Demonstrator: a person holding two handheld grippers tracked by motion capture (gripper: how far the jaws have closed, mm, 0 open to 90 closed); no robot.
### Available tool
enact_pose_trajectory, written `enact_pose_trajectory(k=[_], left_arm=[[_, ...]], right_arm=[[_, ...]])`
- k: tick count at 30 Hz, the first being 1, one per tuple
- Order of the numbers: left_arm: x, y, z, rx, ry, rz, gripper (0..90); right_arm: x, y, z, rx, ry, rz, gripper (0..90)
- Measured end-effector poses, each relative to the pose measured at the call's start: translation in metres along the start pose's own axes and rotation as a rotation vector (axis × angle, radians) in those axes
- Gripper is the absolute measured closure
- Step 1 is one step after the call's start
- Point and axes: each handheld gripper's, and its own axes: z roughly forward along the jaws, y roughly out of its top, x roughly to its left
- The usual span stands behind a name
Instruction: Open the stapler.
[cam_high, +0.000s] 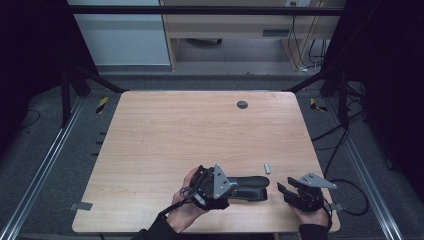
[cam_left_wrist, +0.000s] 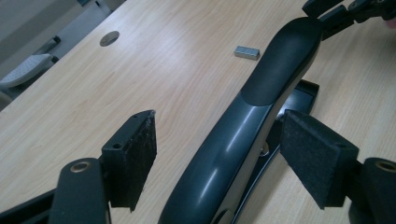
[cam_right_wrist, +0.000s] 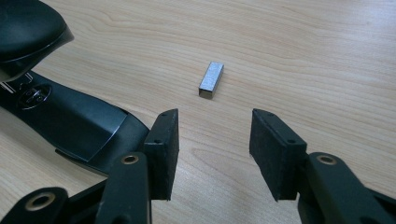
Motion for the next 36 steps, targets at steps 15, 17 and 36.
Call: enact_pose_trajectory(k=[15,17,36], left_arm=[[-0.017,0.01,0.008,0.012,0.012,0.079,25.7],[-0.019,0.01,0.009,0.015,0.017,0.088,25.4],[-0.033,0.018,0.02,0.037,0.038,0.157,25.3]], right_arm=[[0.001,0.0,-0.001,-0.002,0.027,-0.001,60.5],[0.001,0.0,-0.001,0.0,0.026,-0.001,60.3],[0.002,0.0,-0.001,-0.003,0.051,-0.013,68.7]])
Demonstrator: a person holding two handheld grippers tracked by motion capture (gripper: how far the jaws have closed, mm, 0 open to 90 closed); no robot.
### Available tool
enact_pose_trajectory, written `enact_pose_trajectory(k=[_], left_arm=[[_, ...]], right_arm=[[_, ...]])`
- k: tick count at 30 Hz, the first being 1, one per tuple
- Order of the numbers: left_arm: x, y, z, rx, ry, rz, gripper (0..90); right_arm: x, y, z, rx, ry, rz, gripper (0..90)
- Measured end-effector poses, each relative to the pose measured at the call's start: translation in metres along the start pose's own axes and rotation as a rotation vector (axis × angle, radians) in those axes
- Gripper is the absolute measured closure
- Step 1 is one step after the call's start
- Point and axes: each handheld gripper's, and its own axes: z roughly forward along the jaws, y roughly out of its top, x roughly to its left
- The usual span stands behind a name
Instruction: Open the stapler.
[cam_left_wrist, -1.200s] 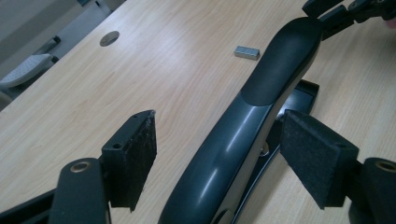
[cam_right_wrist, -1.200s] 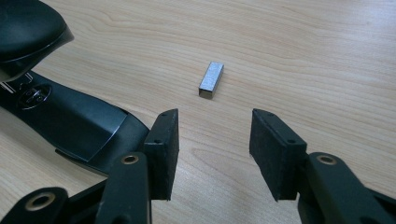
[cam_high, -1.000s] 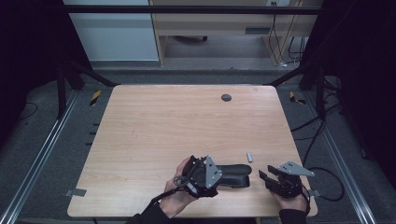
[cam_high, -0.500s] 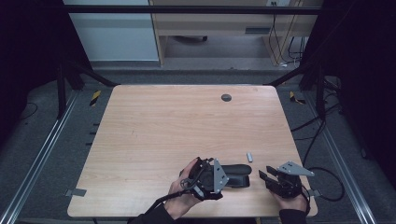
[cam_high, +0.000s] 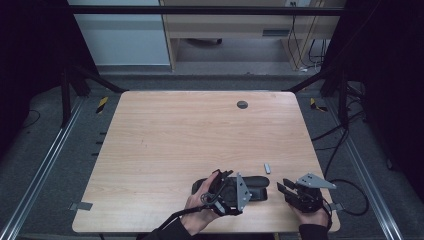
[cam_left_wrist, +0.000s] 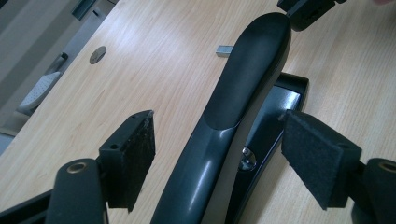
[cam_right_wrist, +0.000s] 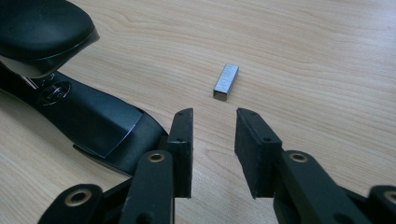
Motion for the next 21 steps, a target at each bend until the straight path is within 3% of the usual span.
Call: enact_pose_trajectory(k=[9,21], left_arm=[[-0.005,0.004,0.008,0.012,0.005,0.021,25.5],[-0.017,0.01,0.017,0.04,0.043,0.097,27.5]], right_arm=[[0.001,0.0,0.0,-0.006,0.012,-0.011,74.5],[0.0,0.0,0.001,0.011,0.017,-0.004,77.3]])
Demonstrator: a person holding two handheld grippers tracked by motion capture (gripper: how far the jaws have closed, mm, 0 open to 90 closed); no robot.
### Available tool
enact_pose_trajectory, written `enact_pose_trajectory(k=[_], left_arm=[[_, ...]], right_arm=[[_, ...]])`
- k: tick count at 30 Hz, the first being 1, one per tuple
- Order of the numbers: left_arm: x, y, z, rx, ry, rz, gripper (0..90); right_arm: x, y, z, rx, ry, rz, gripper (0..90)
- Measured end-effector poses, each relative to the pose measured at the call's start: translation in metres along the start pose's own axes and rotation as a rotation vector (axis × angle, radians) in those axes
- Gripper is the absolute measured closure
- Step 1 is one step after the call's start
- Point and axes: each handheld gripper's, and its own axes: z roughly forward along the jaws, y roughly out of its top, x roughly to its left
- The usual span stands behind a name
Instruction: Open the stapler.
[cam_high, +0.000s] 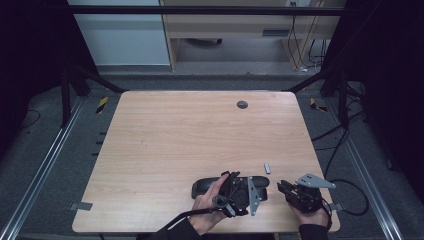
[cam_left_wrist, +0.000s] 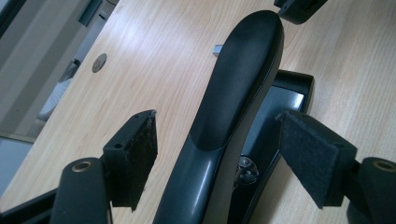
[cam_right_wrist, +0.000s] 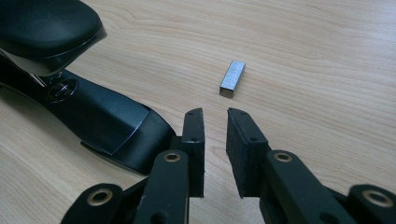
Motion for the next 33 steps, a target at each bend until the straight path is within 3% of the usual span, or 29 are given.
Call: enact_pose_trajectory(k=[22,33], left_arm=[[-0.01,0.004,0.02,0.047,0.063,0.076,30.6],[-0.013,0.004,0.029,0.065,0.092,0.108,34.9]], right_arm=[[0.006,0.001,-0.001,0.014,0.052,0.018,87.7],[0.01,0.003,0.001,0.017,0.082,-0.003,90.0]])
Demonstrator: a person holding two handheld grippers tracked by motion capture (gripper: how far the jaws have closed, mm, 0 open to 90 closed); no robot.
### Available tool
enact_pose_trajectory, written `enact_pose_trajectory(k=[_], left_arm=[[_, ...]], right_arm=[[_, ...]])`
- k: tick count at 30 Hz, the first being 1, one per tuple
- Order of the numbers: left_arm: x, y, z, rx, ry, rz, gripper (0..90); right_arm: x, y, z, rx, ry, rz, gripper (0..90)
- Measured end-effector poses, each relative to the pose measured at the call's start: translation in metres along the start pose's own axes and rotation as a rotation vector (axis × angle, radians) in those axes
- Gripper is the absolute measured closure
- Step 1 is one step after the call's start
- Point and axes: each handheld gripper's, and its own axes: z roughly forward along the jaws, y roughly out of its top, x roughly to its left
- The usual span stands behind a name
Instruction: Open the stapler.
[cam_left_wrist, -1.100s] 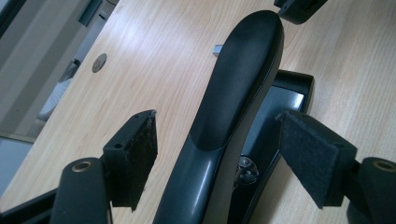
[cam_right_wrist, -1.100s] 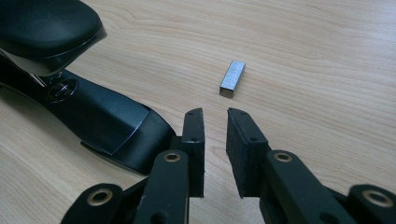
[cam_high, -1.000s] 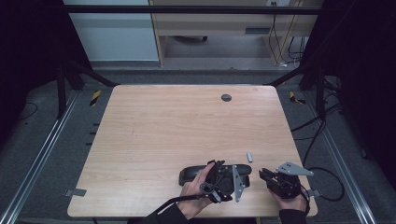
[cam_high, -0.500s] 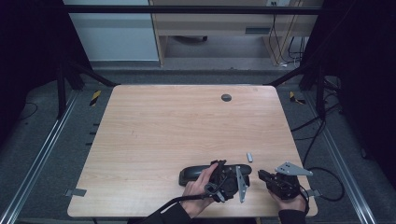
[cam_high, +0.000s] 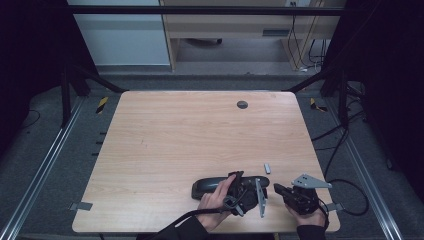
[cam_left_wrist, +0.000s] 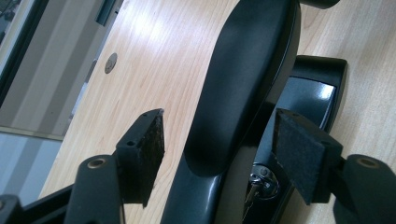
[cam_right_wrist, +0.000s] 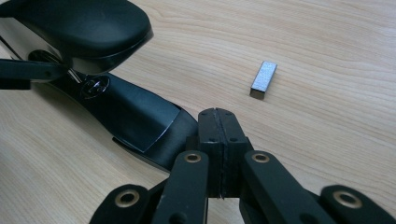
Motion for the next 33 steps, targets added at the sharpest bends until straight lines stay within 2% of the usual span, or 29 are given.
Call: enact_pose_trajectory(k=[5,8,9,11,24,29,33], left_arm=[[-0.002,0.0,0.004,0.023,0.023,0.032,37.7],[-0.004,-0.001,0.005,0.013,0.03,0.03,40.5],[-0.003,0.0,0.005,0.026,0.034,0.047,41.1],[-0.004,-0.001,0.007,0.022,0.041,0.039,42.1],[-0.006,0.001,0.009,0.021,0.04,0.058,49.6],[-0.006,0.002,0.009,0.028,0.044,0.067,50.3],[-0.006,0.002,0.009,0.028,0.044,0.063,50.3]], right_arm=[[0.002,0.0,0.002,-0.002,0.007,-0.014,90.0],[0.003,0.001,0.003,-0.002,0.013,-0.018,90.0],[0.004,0.001,0.003,-0.003,0.02,-0.015,90.0],[0.005,0.001,0.004,-0.004,0.024,-0.017,90.0],[0.014,0.002,0.016,0.022,0.074,-0.036,90.0],[0.014,0.001,0.021,0.039,0.087,-0.026,90.0],[0.015,0.001,0.023,0.032,0.082,-0.042,90.0]])
